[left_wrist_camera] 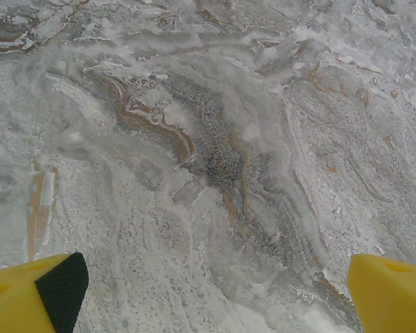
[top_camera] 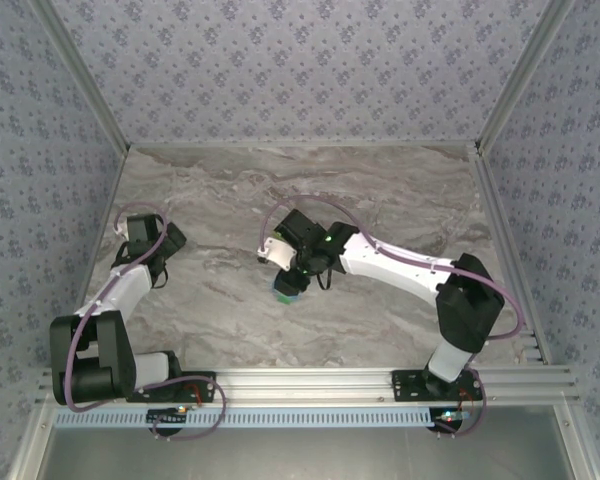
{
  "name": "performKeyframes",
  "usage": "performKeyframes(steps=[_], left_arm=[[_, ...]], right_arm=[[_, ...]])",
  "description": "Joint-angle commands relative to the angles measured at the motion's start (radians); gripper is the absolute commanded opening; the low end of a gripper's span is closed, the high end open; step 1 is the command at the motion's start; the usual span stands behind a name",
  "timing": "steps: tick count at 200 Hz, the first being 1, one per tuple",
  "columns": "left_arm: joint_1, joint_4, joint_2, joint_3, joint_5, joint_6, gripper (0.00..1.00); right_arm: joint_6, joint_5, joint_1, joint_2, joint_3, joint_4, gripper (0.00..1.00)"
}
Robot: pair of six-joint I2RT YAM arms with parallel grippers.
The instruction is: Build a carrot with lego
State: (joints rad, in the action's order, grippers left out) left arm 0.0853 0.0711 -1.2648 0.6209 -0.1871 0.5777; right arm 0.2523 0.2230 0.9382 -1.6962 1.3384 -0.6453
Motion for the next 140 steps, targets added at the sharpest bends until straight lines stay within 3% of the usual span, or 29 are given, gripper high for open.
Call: performKeyframes(steps=[1,140], left_arm=[[0.007,-0.002,0.007,0.036,0.003,0.004,0.97],[0.007,-0.007,-0.01,0.043,0.009,0.004,0.98]], right_arm=[[0.093,0.03,0.016,-0.034,0.046,-0.088,0.34],[0.151,-0.051,0.07,-0.123,0.039,-0.051,0.37]])
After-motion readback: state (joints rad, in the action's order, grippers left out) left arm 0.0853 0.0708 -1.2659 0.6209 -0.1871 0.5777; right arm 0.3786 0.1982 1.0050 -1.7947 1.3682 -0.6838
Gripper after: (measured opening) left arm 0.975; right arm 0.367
